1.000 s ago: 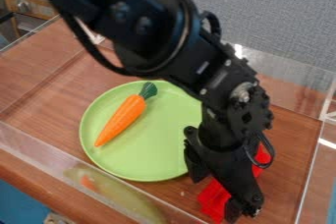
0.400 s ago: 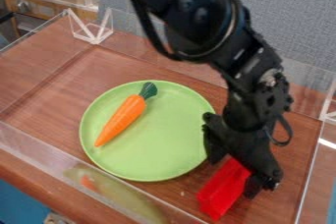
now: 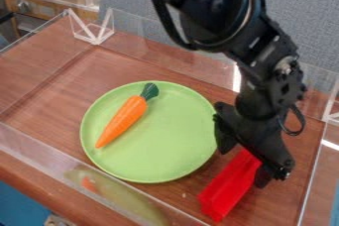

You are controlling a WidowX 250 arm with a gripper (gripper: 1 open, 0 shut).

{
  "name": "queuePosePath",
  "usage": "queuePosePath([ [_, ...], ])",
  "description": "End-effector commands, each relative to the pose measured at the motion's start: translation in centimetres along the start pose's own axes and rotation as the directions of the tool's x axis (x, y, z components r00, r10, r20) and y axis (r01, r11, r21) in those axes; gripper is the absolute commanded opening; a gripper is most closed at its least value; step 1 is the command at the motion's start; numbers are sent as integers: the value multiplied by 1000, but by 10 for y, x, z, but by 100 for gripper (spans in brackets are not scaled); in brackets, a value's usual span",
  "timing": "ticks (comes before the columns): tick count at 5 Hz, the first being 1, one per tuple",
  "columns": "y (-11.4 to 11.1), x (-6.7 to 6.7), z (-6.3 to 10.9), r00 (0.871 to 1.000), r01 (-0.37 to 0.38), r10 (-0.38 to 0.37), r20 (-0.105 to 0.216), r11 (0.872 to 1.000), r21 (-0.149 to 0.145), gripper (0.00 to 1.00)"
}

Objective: Put the red object on the left side

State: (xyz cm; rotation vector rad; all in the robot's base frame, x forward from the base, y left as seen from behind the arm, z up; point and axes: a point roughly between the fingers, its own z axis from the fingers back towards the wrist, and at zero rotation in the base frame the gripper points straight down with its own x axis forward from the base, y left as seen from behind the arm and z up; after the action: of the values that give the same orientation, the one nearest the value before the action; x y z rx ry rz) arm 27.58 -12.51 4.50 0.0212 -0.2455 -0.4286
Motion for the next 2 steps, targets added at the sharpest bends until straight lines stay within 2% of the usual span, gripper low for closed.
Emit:
queuePosePath([
  [1,5,12,15,999,-5,4,51,1000,9,100],
  [2,5,14,19,998,2,-3,60,1000,12,100],
])
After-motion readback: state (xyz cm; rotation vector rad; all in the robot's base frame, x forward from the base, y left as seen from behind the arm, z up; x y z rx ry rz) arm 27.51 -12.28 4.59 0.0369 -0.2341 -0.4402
